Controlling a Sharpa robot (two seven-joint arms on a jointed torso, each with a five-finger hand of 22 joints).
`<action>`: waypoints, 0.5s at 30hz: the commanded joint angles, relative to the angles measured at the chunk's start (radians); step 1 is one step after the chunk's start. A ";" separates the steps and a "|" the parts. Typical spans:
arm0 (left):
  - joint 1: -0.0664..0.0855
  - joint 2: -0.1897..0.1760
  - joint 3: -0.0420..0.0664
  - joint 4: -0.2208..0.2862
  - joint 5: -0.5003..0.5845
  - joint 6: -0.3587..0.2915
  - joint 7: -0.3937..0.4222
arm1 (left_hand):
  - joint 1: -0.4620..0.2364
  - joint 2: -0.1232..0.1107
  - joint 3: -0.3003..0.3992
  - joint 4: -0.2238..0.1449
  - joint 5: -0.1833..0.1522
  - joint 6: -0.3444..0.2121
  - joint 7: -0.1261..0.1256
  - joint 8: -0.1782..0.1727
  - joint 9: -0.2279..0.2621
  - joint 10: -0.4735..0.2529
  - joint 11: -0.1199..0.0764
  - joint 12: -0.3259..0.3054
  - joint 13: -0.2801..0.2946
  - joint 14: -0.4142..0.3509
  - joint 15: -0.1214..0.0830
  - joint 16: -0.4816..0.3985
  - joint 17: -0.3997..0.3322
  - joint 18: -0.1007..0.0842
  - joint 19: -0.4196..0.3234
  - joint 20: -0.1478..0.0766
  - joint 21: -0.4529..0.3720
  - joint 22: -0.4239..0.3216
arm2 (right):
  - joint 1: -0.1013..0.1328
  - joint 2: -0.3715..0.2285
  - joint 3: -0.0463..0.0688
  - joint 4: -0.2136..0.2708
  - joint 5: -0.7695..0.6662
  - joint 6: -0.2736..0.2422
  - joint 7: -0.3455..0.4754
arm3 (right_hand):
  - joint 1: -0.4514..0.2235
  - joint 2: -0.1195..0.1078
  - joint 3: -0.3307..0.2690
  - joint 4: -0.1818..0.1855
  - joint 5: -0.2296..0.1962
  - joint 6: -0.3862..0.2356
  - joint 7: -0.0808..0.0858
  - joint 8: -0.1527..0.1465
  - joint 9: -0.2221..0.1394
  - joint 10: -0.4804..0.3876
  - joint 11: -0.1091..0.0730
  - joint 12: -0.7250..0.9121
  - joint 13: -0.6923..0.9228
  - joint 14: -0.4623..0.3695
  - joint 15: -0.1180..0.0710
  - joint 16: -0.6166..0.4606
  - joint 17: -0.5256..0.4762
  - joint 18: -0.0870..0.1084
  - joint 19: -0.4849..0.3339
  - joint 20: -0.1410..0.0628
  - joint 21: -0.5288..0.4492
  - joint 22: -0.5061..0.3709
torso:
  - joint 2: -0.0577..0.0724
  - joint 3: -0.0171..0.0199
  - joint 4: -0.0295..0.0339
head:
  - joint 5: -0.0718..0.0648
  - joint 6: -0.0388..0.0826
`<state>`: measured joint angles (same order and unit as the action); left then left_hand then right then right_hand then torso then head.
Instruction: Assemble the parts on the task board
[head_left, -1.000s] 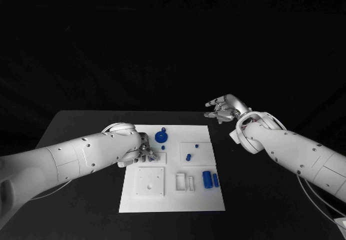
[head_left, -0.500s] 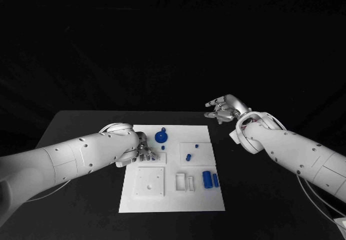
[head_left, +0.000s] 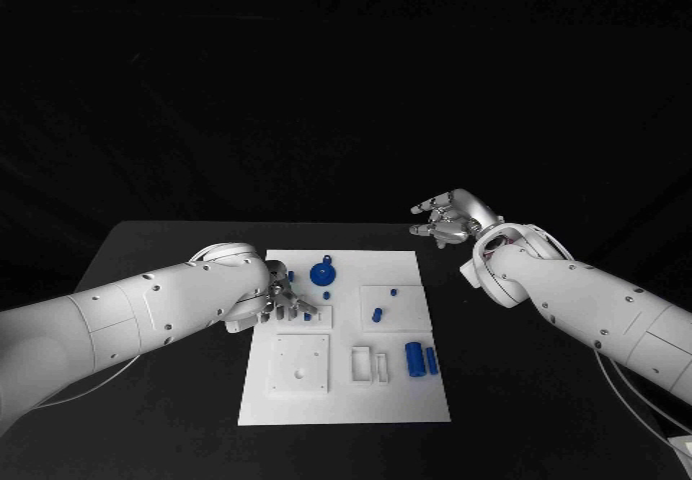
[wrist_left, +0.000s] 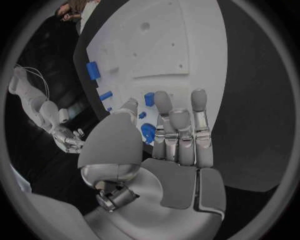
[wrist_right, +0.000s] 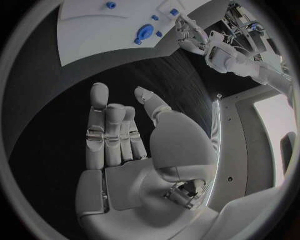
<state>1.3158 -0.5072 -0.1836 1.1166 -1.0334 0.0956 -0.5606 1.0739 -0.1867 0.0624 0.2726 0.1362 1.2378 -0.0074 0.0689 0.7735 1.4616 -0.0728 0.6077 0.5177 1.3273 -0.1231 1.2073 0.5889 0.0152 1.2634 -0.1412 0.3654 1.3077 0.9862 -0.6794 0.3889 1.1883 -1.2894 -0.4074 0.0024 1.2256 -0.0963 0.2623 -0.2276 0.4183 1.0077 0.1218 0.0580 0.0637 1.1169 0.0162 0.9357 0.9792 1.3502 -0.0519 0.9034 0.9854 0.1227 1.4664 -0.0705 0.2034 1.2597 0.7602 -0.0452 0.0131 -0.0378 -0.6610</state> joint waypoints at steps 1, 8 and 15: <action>0.004 -0.012 0.020 0.014 0.068 0.005 0.003 | 0.001 0.004 0.008 0.008 0.005 -0.005 0.002 0.001 -0.005 0.007 0.002 0.005 0.001 -0.007 -0.001 -0.006 -0.002 -0.013 0.004 0.001 -0.006 0.018 | 0.000 -0.001 0.001 -0.001 0.002 0.011 0.002 | -0.001 -0.008 -0.004 0.003 0.003 -0.011 0.001 0.004 0.000 -0.002 -0.003 -0.002 0.000 0.002 -0.001 -0.004 0.000 0.013 0.033 0.000 0.001 -0.002 | 0.001 -0.0003 -0.0010 | 0.003 0.003; 0.036 -0.043 0.055 0.019 0.126 -0.009 0.024 | 0.009 0.128 -0.008 -0.130 0.115 -0.062 0.021 0.007 -0.099 -0.030 0.012 -0.011 -0.011 -0.026 0.010 -0.038 -0.027 -0.014 -0.009 0.011 -0.038 0.009 | 0.000 -0.005 0.001 -0.001 0.003 0.009 0.004 | -0.003 -0.008 -0.006 0.005 0.003 -0.010 0.000 0.004 0.000 -0.001 -0.003 -0.002 0.000 0.003 -0.001 -0.003 0.000 0.013 0.034 0.000 0.001 -0.002 | 0.002 0.0000 -0.0017 | 0.009 0.014; 0.070 -0.047 0.063 -0.013 0.098 -0.016 0.030 | 0.022 0.195 -0.062 -0.223 0.159 -0.077 0.022 0.034 -0.211 -0.031 0.011 0.000 -0.018 -0.025 0.010 -0.027 -0.046 -0.014 0.003 0.010 -0.058 0.016 | 0.000 -0.009 0.001 0.001 0.015 0.006 0.004 | -0.004 -0.007 -0.009 0.009 -0.006 -0.009 0.000 0.004 0.000 -0.002 -0.003 -0.003 -0.001 0.002 -0.001 -0.006 -0.002 0.013 0.033 0.000 0.001 -0.003 | 0.004 -0.0012 -0.0002 | 0.011 0.018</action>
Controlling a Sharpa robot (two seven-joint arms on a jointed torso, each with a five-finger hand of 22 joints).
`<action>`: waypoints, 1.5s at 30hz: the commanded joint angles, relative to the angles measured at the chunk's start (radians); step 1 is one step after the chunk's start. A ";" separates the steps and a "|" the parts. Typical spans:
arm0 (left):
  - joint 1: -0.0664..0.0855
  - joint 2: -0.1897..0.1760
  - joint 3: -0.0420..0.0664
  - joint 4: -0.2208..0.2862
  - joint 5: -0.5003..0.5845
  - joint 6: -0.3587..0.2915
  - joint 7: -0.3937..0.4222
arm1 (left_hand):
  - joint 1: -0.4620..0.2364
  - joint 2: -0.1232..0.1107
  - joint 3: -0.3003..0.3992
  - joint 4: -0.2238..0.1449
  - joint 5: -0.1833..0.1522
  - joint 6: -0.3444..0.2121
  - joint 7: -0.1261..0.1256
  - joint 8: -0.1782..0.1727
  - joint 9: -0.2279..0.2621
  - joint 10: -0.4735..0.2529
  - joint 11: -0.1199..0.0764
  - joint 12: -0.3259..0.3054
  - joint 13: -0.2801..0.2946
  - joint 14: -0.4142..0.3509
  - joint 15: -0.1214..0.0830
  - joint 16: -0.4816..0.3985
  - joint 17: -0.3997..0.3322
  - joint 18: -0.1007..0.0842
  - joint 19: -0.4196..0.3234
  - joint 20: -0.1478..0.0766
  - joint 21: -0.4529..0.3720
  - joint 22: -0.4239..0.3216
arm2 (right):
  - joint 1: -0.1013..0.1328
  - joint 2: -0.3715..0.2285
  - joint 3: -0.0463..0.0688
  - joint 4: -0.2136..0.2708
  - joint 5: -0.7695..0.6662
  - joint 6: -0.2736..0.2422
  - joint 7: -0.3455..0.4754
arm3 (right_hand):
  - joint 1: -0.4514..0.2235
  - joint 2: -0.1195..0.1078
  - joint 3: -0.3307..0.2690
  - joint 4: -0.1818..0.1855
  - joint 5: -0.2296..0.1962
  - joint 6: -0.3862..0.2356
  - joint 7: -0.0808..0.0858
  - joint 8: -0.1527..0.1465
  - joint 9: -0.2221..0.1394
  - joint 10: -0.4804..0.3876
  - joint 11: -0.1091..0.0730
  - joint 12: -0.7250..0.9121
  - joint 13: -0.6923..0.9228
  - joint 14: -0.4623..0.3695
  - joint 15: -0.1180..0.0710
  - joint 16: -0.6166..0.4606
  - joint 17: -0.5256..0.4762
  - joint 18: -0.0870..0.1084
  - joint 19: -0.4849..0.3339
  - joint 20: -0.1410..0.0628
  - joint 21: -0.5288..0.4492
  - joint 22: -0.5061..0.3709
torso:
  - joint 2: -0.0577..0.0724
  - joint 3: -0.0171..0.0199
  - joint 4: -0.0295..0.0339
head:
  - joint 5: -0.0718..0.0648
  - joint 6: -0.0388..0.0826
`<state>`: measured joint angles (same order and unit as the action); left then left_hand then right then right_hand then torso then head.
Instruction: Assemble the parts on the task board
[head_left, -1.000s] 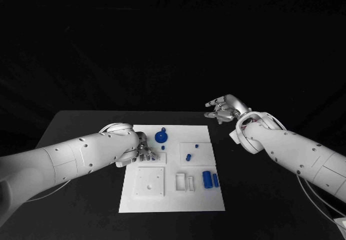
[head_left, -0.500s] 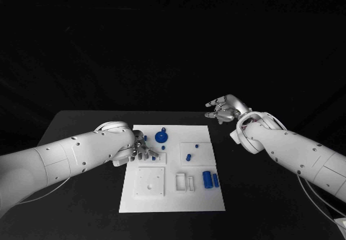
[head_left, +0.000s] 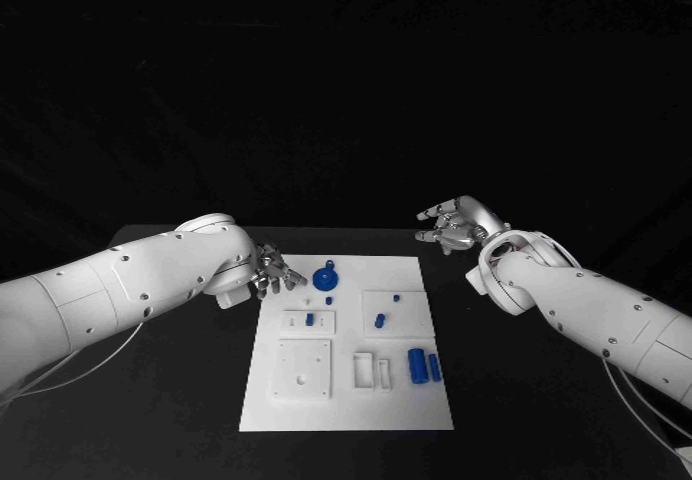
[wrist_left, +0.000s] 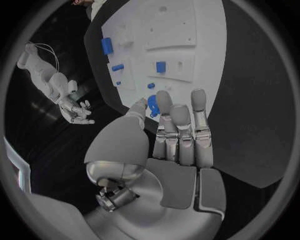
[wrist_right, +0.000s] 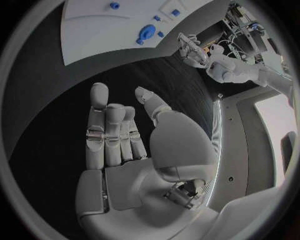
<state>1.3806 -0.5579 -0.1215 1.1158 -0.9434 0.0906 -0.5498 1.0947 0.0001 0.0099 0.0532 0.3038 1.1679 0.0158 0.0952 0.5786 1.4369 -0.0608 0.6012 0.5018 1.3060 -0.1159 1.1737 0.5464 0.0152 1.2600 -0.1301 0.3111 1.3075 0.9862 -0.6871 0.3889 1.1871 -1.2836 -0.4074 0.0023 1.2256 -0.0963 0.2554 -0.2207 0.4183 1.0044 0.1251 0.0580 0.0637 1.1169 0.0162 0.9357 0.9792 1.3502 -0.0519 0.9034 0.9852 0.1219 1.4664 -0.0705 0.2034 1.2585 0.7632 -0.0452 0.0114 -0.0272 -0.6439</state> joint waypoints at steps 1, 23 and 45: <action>0.008 0.007 0.001 -0.023 0.000 -0.012 0.020 | 0.001 0.005 -0.011 -0.001 -0.012 -0.009 0.000 0.012 -0.022 -0.006 0.000 0.006 -0.003 -0.003 0.003 0.007 -0.005 -0.014 0.009 -0.001 -0.005 0.017 | 0.000 -0.002 0.001 0.002 0.011 0.006 0.004 | -0.004 -0.007 -0.002 0.003 -0.006 -0.006 -0.003 0.004 0.000 -0.002 -0.003 -0.002 -0.001 0.003 -0.001 -0.005 -0.001 0.013 0.034 0.000 0.001 -0.002 | 0.001 -0.0013 0.0008 | 0.000 0.001; 0.031 0.148 0.001 -0.329 -0.092 0.088 0.112 | -0.005 -0.124 0.071 0.158 -0.203 -0.064 0.027 0.019 -0.195 -0.019 0.016 0.018 -0.008 -0.016 0.015 0.019 -0.022 -0.005 0.007 0.011 -0.017 0.019 | 0.001 -0.005 0.016 0.025 0.019 0.003 -0.002 | -0.002 -0.007 -0.005 0.006 -0.006 -0.006 -0.003 0.004 0.000 -0.002 -0.003 -0.003 -0.002 0.004 -0.001 -0.004 -0.001 0.013 0.034 0.000 0.002 -0.003 | 0.028 -0.0052 -0.0148 | 0.009 0.014; -0.009 0.212 -0.006 -0.463 -0.054 0.141 0.142 | -0.027 -0.097 0.064 0.139 -0.199 -0.078 0.032 0.027 -0.239 -0.026 0.019 0.024 -0.007 -0.020 0.018 0.022 -0.026 -0.004 0.005 0.013 -0.017 0.019 | 0.003 -0.009 0.041 0.047 0.024 -0.001 -0.005 | 0.000 -0.010 -0.008 0.012 -0.006 -0.006 -0.004 0.004 0.000 -0.003 -0.003 -0.005 -0.005 0.003 -0.001 -0.006 -0.002 0.013 0.034 0.000 0.002 -0.006 | 0.047 -0.0132 -0.0249 | 0.017 0.020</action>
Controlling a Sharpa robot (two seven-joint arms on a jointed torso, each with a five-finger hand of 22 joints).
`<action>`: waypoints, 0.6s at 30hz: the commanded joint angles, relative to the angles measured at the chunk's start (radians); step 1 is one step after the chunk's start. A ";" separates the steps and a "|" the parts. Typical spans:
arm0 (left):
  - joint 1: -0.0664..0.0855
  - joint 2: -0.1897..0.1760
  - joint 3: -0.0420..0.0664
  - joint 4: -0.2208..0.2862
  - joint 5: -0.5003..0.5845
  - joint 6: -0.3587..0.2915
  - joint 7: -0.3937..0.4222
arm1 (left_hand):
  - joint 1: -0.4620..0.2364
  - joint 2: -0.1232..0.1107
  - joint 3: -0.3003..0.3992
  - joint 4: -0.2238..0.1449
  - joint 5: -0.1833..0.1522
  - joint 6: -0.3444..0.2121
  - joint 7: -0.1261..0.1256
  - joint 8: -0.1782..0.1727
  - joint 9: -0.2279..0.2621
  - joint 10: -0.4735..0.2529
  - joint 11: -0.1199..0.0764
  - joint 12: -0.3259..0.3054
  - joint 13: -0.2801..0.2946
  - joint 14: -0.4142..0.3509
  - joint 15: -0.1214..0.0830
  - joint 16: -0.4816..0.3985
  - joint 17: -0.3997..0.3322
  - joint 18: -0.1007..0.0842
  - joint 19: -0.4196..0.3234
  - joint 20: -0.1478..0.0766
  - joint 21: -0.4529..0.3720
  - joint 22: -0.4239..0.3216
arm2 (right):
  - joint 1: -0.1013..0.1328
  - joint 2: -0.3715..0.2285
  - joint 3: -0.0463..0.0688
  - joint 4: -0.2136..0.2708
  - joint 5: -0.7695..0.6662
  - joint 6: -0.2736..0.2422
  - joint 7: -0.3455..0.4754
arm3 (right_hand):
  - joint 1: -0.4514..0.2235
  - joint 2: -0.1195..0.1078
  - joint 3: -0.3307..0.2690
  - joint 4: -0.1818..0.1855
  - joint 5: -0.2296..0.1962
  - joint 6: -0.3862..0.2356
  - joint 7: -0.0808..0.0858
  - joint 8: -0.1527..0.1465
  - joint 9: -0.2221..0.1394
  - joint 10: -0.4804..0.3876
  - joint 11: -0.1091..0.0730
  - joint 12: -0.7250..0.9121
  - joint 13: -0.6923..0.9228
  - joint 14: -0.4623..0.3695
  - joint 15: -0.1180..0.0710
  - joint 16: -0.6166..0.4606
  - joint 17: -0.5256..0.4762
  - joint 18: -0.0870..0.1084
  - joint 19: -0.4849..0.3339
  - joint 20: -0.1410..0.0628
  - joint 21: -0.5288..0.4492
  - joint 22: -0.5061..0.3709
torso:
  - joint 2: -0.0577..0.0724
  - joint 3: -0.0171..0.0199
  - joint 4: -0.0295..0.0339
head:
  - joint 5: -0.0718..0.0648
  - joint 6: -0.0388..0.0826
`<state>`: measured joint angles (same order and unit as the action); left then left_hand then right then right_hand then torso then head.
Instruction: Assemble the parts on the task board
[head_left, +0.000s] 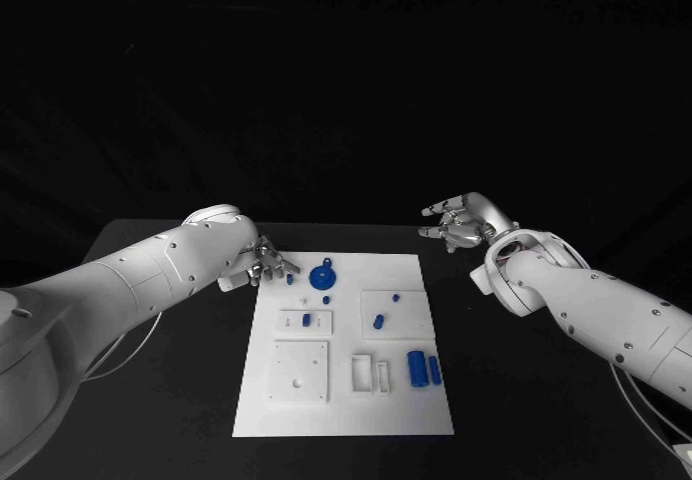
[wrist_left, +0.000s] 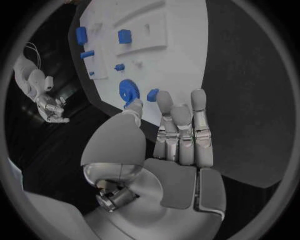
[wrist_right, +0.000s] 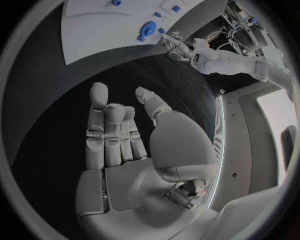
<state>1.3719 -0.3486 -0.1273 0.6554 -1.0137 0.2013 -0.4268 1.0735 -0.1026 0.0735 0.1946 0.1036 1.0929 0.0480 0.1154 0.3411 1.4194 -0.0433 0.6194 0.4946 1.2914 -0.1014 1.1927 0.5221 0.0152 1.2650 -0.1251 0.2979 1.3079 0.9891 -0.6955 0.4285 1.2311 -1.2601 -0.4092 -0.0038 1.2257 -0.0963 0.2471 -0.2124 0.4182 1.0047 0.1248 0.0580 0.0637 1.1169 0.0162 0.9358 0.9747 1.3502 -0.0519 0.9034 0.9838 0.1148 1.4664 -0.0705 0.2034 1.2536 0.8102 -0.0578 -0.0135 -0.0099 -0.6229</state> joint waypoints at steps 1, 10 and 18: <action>-0.001 0.003 0.000 -0.004 0.024 0.032 0.019 | -0.006 0.006 0.000 -0.003 0.001 -0.003 0.000 0.007 -0.001 -0.009 0.001 0.005 0.001 -0.005 0.003 0.003 -0.001 -0.004 0.000 0.008 -0.004 0.018 | 0.001 0.000 0.001 0.003 0.001 0.000 0.001 | 0.002 -0.010 0.001 0.003 -0.006 -0.007 -0.003 0.004 0.000 -0.003 -0.003 -0.005 -0.001 0.003 -0.001 -0.006 -0.001 0.020 0.034 0.000 0.002 -0.001 | 0.000 -0.0005 -0.0002 | -0.001 -0.001; -0.002 0.006 -0.001 -0.005 0.081 0.051 0.019 | -0.015 0.008 0.000 -0.002 0.000 -0.023 0.005 0.008 -0.008 -0.014 0.003 0.009 0.002 -0.009 0.005 0.006 -0.002 -0.003 -0.003 0.010 -0.004 0.018 | 0.001 0.002 0.002 0.002 0.001 0.001 0.000 | 0.005 -0.009 0.003 0.001 -0.007 -0.006 -0.003 0.004 0.000 -0.002 -0.003 -0.005 -0.001 0.003 -0.001 -0.006 -0.001 0.020 0.033 0.000 0.002 -0.001 | 0.001 -0.0003 -0.0017 | 0.001 0.000; -0.002 0.006 -0.001 -0.006 0.090 0.070 0.017 | -0.011 0.067 -0.033 -0.073 0.075 -0.008 -0.001 0.024 -0.006 -0.015 0.001 0.012 0.001 -0.011 0.004 0.011 -0.004 -0.004 -0.005 0.009 0.001 0.019 | 0.001 0.002 0.002 0.001 0.001 0.001 -0.001 | 0.005 -0.009 0.003 0.001 -0.007 -0.006 -0.003 0.004 0.000 -0.002 -0.003 -0.005 -0.001 0.003 -0.001 -0.006 -0.001 0.020 0.033 0.000 0.002 -0.001 | 0.002 -0.0003 -0.0008 | -0.001 0.000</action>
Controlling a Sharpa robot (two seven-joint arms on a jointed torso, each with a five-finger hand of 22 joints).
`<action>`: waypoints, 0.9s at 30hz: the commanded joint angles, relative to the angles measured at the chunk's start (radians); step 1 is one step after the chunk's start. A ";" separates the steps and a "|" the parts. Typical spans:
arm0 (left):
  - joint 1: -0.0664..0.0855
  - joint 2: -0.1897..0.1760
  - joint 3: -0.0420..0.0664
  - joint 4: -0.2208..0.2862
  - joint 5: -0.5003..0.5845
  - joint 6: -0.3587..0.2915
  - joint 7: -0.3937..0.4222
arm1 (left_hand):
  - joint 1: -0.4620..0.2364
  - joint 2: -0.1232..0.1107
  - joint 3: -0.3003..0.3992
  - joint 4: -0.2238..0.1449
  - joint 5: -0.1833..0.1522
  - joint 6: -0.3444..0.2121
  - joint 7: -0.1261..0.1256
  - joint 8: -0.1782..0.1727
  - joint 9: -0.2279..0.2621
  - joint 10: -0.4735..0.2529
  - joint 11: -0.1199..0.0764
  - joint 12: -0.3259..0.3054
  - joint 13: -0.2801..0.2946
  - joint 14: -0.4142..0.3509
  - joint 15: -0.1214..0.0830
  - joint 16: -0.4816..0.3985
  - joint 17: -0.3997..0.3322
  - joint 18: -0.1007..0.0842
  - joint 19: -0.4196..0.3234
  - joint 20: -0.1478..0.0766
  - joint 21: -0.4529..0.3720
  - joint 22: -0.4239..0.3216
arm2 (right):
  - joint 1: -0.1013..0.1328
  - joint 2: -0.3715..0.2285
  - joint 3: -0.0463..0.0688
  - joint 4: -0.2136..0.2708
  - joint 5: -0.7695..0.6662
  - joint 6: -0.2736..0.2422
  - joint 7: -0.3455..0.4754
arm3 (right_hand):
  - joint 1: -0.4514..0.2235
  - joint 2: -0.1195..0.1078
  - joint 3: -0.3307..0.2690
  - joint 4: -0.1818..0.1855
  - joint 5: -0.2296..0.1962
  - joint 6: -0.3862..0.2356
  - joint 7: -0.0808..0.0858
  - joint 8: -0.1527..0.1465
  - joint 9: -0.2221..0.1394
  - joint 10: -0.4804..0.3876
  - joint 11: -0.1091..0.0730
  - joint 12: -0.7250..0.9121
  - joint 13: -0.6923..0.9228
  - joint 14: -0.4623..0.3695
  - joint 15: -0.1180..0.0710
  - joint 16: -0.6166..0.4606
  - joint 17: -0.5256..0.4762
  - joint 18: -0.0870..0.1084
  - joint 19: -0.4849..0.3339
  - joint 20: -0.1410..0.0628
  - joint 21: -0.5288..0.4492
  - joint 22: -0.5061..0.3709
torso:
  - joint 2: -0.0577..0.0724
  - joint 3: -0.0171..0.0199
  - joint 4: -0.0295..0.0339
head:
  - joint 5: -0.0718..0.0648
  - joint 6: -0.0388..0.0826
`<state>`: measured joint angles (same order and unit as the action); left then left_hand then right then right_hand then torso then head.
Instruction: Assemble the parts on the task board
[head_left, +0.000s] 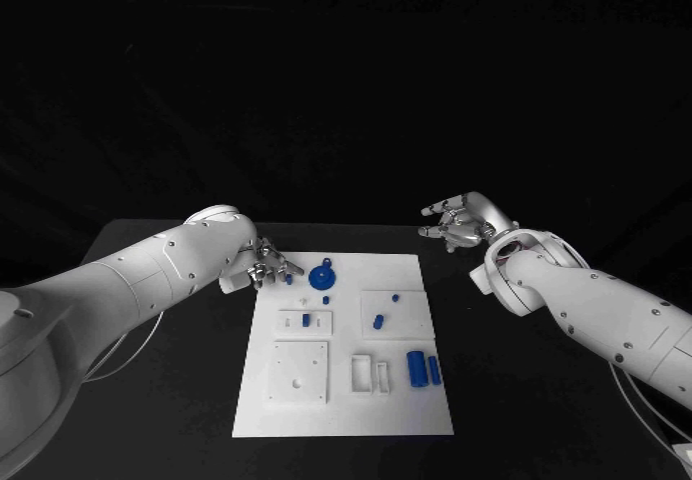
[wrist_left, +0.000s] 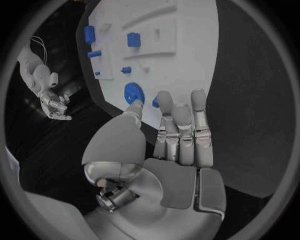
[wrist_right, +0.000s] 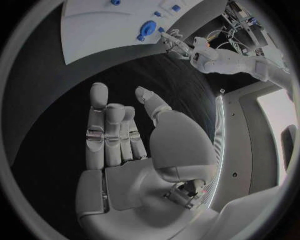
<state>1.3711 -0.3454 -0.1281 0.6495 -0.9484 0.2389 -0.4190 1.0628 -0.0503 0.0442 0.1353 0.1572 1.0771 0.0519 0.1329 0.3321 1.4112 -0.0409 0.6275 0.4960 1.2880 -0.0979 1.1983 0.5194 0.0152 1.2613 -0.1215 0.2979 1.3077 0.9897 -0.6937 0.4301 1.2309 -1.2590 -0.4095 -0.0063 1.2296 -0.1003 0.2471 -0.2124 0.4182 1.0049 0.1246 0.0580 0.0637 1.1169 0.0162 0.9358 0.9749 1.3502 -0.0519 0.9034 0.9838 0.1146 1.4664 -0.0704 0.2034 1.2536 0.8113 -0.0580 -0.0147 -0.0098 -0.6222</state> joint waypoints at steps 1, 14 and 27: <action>-0.001 0.003 0.000 -0.001 0.025 0.033 0.009 | 0.001 0.022 -0.009 -0.021 0.030 0.008 -0.005 0.007 0.005 -0.007 -0.002 0.004 0.000 -0.008 0.000 0.006 -0.001 -0.005 -0.001 0.005 0.001 0.019 | 0.000 0.001 0.001 0.001 0.000 0.002 0.001 | 0.001 -0.005 0.003 0.001 -0.007 -0.006 -0.003 0.004 0.000 -0.002 -0.003 -0.005 -0.001 0.003 -0.001 -0.006 -0.001 0.021 0.033 0.000 0.002 -0.001 | 0.001 0.0000 0.0005 | -0.001 0.000; -0.002 0.003 0.000 -0.003 0.015 0.037 0.002 | 0.030 0.092 -0.048 -0.098 0.071 0.012 -0.008 0.011 0.021 -0.008 -0.004 0.005 0.000 -0.008 -0.002 0.008 -0.002 -0.006 -0.003 0.004 0.005 0.019 | 0.000 0.002 0.001 0.000 -0.001 0.002 0.001 | 0.002 -0.005 0.006 0.000 -0.006 -0.006 -0.003 0.004 0.000 -0.003 -0.003 -0.005 -0.002 0.003 -0.001 -0.006 -0.001 0.021 0.033 0.000 0.003 -0.001 | 0.002 -0.0004 -0.0013 | -0.003 0.002; -0.002 0.004 0.000 -0.007 0.011 0.029 -0.002 | 0.077 0.149 -0.037 -0.140 0.074 0.011 -0.014 0.024 0.034 -0.007 -0.007 0.005 0.000 -0.007 -0.004 0.009 -0.002 -0.008 -0.003 0.001 0.007 0.019 | 0.000 0.003 0.001 -0.001 -0.001 0.003 0.000 | 0.001 -0.005 0.007 0.000 -0.006 -0.006 -0.003 0.004 0.000 -0.002 -0.003 -0.005 -0.001 0.003 -0.001 -0.006 -0.001 0.021 0.033 0.000 0.003 -0.001 | 0.002 -0.0008 -0.0006 | -0.005 0.002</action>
<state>1.3700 -0.3443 -0.1282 0.6427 -0.9375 0.2595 -0.4213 1.1393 0.0905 0.0068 -0.0008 0.2274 1.0883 0.0412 0.1501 0.3652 1.4078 -0.0444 0.6274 0.4958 1.2843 -0.1016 1.2008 0.5184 0.0152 1.2613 -0.1215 0.2979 1.3075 0.9898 -0.6915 0.4302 1.2298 -1.2584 -0.4094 -0.0084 1.2296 -0.1002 0.2471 -0.2124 0.4182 1.0063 0.1232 0.0580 0.0637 1.1169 0.0162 0.9359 0.9742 1.3502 -0.0519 0.9034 0.9839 0.1246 1.4664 -0.0704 0.2034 1.2538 0.8130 -0.0584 -0.0152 -0.0149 -0.6203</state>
